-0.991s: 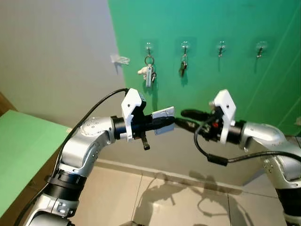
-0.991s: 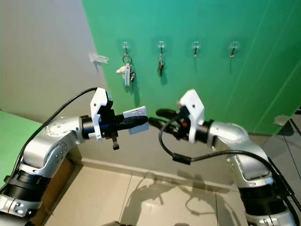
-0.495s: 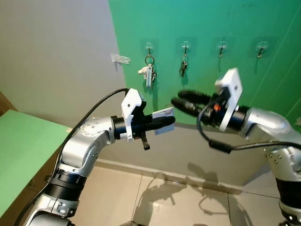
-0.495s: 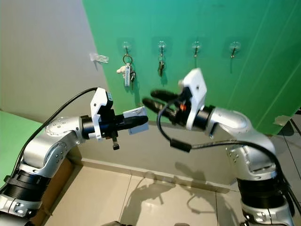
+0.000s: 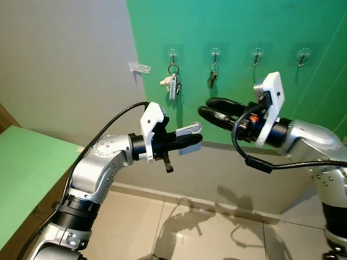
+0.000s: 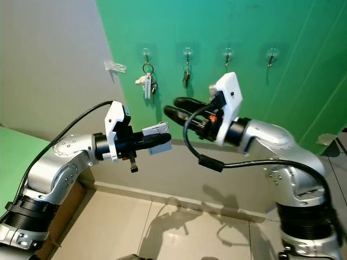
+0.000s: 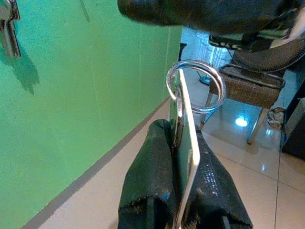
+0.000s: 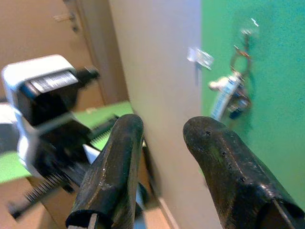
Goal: Hang keys on a hook
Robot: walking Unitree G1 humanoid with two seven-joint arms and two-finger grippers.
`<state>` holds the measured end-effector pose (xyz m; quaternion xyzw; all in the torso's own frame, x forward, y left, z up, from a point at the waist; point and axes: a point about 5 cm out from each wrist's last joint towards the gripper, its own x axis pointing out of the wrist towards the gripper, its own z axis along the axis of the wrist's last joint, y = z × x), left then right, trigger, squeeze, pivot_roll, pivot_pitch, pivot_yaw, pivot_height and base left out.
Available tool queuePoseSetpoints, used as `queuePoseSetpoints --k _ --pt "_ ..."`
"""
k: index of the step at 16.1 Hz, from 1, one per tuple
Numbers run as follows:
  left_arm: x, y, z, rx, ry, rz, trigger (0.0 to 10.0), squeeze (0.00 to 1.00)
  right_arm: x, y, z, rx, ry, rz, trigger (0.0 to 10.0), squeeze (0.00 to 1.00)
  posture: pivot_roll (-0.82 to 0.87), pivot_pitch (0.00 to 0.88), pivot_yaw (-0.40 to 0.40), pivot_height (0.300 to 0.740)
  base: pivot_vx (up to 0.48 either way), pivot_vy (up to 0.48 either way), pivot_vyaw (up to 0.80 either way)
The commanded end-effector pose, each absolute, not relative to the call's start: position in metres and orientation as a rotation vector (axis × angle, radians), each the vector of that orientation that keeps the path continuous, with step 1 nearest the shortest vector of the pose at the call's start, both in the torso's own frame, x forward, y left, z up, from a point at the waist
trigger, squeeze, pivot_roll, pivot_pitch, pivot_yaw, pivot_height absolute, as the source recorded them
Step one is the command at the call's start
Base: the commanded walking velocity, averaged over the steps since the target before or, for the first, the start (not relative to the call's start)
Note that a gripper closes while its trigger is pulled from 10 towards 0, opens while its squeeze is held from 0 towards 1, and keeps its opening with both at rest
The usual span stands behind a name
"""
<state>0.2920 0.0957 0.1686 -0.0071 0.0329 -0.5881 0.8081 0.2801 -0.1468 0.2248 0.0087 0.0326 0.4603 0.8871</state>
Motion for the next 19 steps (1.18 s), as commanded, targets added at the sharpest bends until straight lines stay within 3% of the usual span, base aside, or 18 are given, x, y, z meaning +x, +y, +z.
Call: queuePoseSetpoints --k 1,13,19 --pt "0.293 0.095 0.169 0.014 0.071 -1.261 0.0 0.0 0.281 -0.148 0.215 -0.018 0.103 0.938 10.0 0.0 -0.25 0.002 0.11 0.74 0.0 0.0 0.0" --pt "0.293 0.095 0.169 0.019 0.072 -1.258 0.0 0.0 0.274 -0.144 0.204 -0.07 0.148 0.975 10.0 0.0 -0.25 0.0 0.109 0.74 0.0 0.0 0.0" --pt "0.294 0.095 0.168 0.029 0.074 -1.259 0.0 0.0 0.275 -0.136 0.236 0.017 0.039 1.004 10.0 0.0 -0.25 0.0 0.108 0.74 0.0 0.0 0.0"
